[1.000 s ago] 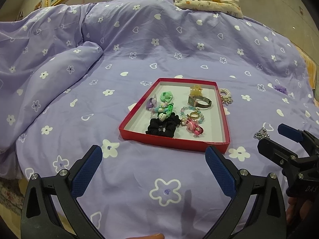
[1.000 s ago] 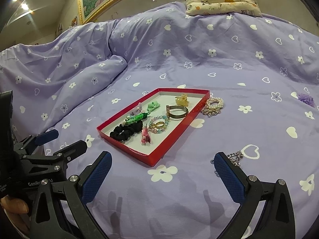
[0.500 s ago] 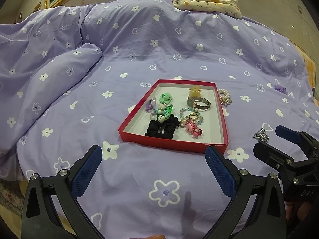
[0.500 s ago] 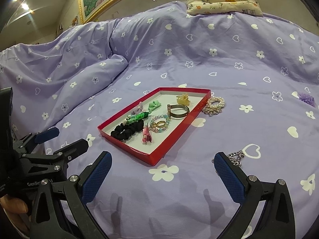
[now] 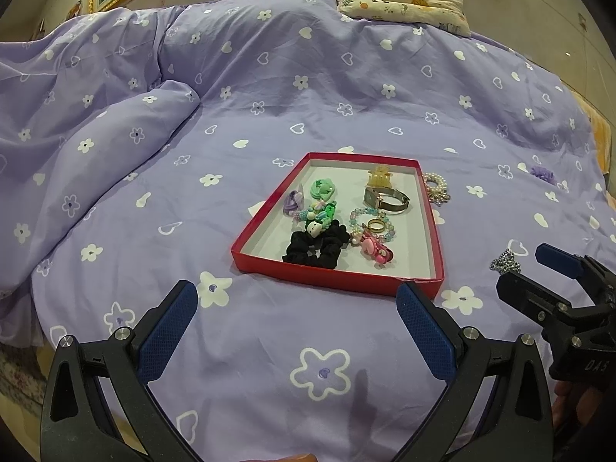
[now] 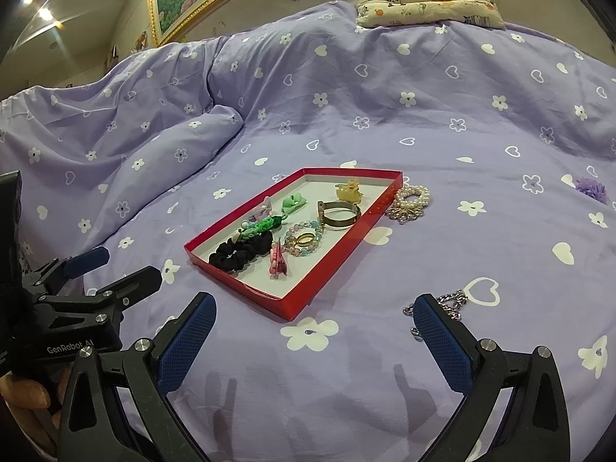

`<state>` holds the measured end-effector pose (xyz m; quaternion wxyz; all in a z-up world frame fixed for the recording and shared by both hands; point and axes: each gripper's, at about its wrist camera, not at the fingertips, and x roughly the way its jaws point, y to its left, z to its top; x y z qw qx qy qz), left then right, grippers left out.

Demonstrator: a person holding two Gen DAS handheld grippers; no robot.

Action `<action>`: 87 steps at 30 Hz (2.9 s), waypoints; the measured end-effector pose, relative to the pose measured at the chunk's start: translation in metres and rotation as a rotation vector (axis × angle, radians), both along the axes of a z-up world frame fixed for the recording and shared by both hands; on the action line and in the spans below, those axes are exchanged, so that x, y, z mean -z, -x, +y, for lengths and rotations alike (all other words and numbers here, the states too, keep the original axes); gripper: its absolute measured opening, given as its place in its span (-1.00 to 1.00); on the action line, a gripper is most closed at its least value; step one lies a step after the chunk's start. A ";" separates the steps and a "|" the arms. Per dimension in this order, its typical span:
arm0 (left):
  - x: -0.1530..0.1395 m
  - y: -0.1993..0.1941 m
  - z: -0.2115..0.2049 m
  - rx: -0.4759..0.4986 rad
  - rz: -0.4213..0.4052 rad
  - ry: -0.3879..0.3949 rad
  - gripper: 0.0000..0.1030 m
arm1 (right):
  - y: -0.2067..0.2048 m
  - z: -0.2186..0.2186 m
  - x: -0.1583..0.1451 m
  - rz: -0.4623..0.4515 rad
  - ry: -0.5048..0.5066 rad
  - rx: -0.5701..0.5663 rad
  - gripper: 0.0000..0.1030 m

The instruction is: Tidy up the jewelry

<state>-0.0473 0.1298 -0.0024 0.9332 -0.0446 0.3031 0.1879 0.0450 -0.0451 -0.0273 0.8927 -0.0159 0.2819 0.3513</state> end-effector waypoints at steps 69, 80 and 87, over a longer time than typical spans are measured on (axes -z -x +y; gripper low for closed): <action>0.008 0.002 0.006 -0.011 0.029 0.003 1.00 | 0.007 0.002 -0.005 -0.016 0.001 -0.016 1.00; 0.008 0.002 0.006 -0.012 0.030 0.000 1.00 | 0.007 0.001 -0.004 -0.014 -0.001 -0.017 1.00; 0.008 0.001 0.004 -0.009 0.030 -0.004 1.00 | 0.007 0.000 -0.005 -0.016 -0.003 -0.016 1.00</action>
